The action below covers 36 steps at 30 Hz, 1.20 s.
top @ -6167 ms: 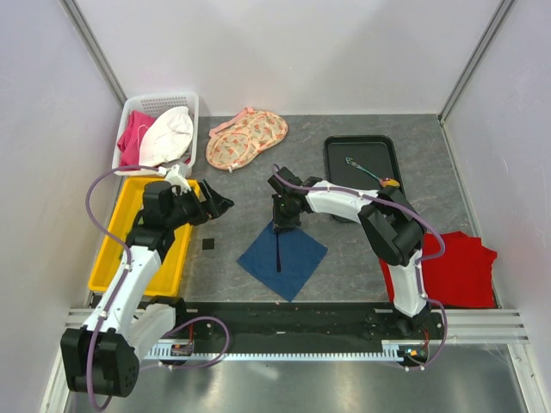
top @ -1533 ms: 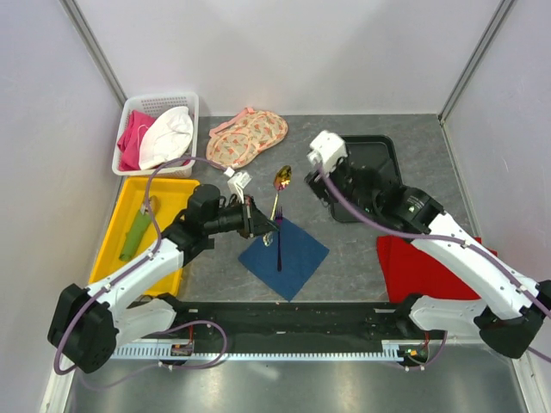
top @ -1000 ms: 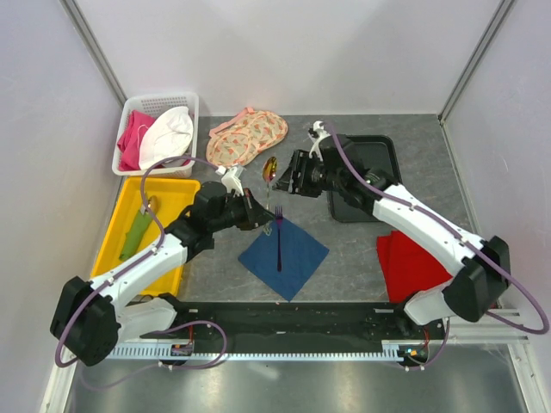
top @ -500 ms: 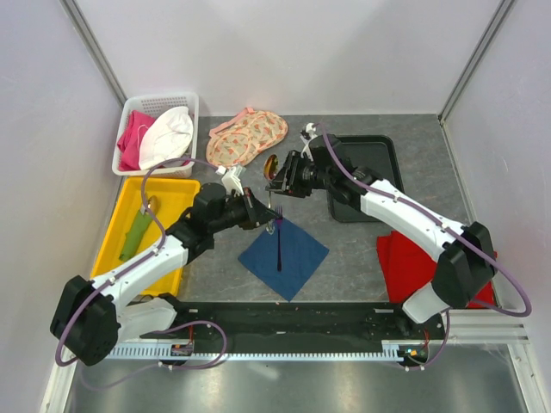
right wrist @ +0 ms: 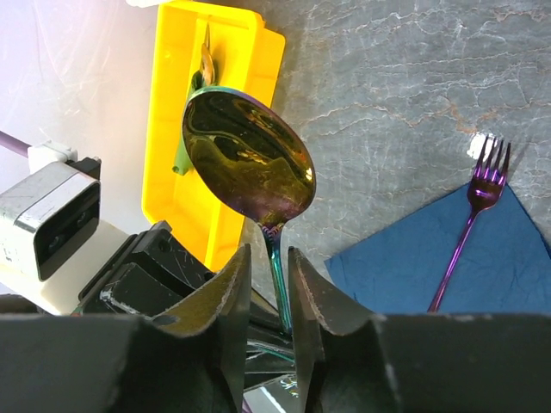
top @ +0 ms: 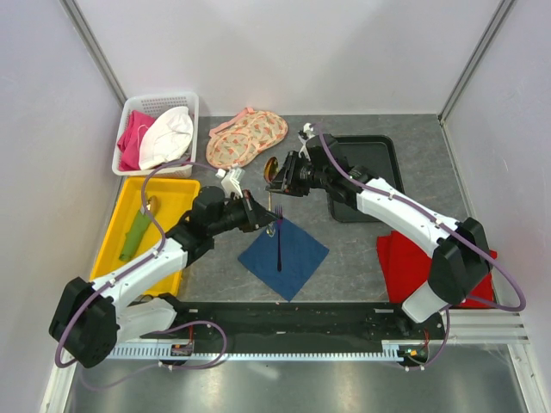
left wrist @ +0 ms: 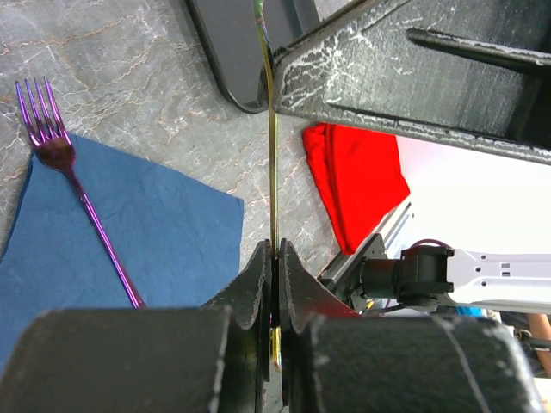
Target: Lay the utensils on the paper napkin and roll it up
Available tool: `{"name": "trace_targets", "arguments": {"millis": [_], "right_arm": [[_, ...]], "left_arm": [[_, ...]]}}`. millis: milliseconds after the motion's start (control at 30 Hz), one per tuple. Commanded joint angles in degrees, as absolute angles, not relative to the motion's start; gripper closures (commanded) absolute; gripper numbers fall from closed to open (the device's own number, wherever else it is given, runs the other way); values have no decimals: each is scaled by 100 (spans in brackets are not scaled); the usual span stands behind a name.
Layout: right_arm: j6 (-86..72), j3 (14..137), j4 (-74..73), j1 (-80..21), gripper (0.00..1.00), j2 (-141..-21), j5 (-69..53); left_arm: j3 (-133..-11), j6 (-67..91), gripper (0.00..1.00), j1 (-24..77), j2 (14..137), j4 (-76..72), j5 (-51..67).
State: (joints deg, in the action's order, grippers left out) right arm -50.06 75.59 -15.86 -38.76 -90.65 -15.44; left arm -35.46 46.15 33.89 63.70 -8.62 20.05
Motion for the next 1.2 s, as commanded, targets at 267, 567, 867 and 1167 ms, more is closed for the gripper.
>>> {"name": "trace_targets", "arguments": {"millis": [267, 567, 867, 1167], "right_arm": [[-4860, 7778, -1468, -3885, 78, -9114, -1406], [-4983, 7673, -1336, -3885, 77, -9132, -1450], [-4835, 7690, -1397, -3876, 100, -9123, -1425], [-3832, 7286, -2855, -3630, 100, -8763, -466]], "left_arm": [[-3445, 4825, 98, 3410, 6179, -1318, 2144], [-3384, 4887, 98, 3419, 6170, -1424, 2338], [-3401, 4887, 71, 3410, 6144, -1214, 2128], [-3911, 3816, 20, 2076, 5969, 931, 2460]]}}
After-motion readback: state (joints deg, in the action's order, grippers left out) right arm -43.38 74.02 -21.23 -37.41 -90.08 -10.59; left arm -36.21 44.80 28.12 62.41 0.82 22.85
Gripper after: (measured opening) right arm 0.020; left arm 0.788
